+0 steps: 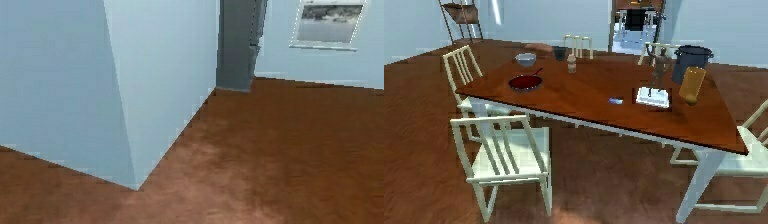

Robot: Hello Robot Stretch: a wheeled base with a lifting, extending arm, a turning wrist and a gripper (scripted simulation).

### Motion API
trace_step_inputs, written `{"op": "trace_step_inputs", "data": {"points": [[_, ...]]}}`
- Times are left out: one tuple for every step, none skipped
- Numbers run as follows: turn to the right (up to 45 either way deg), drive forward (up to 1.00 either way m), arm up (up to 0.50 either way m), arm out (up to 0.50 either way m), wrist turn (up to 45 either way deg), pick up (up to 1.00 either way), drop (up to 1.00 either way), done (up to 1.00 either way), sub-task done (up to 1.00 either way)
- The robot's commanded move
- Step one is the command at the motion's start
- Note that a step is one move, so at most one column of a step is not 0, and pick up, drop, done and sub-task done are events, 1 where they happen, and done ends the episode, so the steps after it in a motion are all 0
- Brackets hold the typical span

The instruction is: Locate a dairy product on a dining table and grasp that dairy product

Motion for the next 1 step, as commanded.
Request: {"op": "trace_step_inputs", "data": {"points": [[-3.0, 0.00, 0.00, 0.00, 0.0, 0.00, 0.00, 0.00, 0.00]]}}
